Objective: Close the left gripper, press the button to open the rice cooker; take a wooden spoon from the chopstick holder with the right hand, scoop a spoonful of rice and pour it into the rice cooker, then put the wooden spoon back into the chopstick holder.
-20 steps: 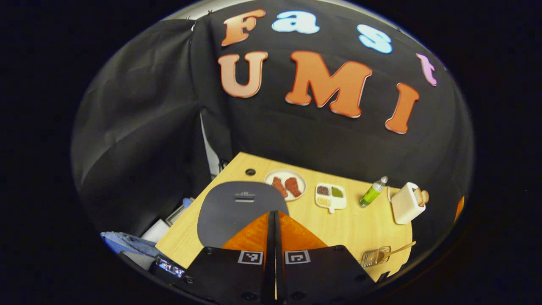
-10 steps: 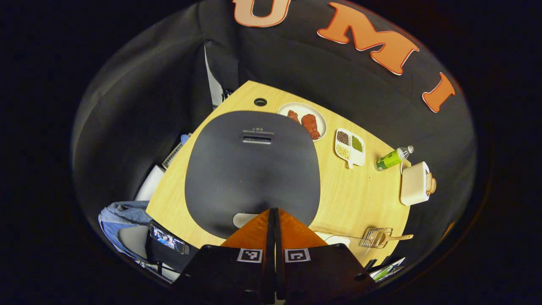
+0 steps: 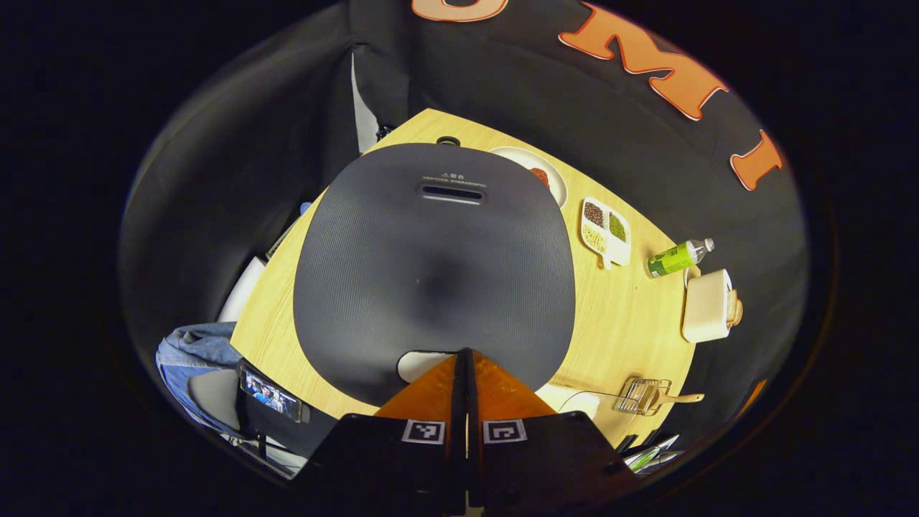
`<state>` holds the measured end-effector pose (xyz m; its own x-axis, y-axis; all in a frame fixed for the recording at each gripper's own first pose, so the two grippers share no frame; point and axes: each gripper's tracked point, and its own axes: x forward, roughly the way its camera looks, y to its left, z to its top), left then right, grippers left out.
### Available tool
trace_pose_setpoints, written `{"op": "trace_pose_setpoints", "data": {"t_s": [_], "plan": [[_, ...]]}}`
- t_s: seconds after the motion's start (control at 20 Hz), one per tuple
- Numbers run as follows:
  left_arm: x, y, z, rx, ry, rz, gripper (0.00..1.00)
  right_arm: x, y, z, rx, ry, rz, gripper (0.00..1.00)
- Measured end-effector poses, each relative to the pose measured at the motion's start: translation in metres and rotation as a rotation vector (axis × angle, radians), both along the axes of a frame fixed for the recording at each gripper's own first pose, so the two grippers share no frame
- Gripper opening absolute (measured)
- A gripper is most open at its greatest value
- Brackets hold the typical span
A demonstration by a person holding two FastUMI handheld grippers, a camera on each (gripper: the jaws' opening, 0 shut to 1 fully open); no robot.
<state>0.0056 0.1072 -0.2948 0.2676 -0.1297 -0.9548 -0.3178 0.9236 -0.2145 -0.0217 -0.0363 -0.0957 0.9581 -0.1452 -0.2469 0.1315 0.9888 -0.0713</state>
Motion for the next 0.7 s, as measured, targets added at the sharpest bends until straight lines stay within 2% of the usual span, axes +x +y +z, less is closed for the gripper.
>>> {"op": "trace_pose_setpoints", "data": {"t_s": [0.05,0.15,0.2,0.35,0.45,0.5,0.55,0.6,0.7], "plan": [[-0.001,0.000,-0.001,0.000,-0.001,0.000,0.06,-0.001,0.000,-0.002,0.000,0.004,0.002,0.94],[-0.003,-0.001,0.000,0.015,-0.012,-0.012,0.06,-0.003,-0.002,-0.004,-0.005,0.008,0.006,0.94],[-0.004,-0.002,0.002,0.023,-0.025,-0.023,0.02,-0.003,-0.004,-0.005,-0.004,0.015,0.005,0.94],[-0.003,-0.003,0.011,0.047,-0.109,-0.042,0.06,-0.005,-0.011,-0.014,0.015,0.039,-0.002,0.94],[0.001,0.000,0.026,0.075,-0.204,-0.012,0.06,-0.009,-0.015,-0.021,0.030,0.057,-0.011,0.94],[0.005,0.003,0.036,0.092,-0.261,0.003,0.02,-0.010,-0.016,-0.025,0.035,0.068,-0.015,0.94],[0.009,0.006,0.050,0.114,-0.336,0.014,0.06,-0.011,-0.017,-0.029,0.038,0.076,-0.018,0.94],[0.014,0.008,0.065,0.142,-0.410,0.011,0.05,-0.012,-0.017,-0.031,0.042,0.076,-0.018,0.96],[0.030,0.018,0.098,0.246,-0.572,0.005,0.06,-0.013,-0.014,-0.038,0.054,0.091,-0.007,0.93]]}}
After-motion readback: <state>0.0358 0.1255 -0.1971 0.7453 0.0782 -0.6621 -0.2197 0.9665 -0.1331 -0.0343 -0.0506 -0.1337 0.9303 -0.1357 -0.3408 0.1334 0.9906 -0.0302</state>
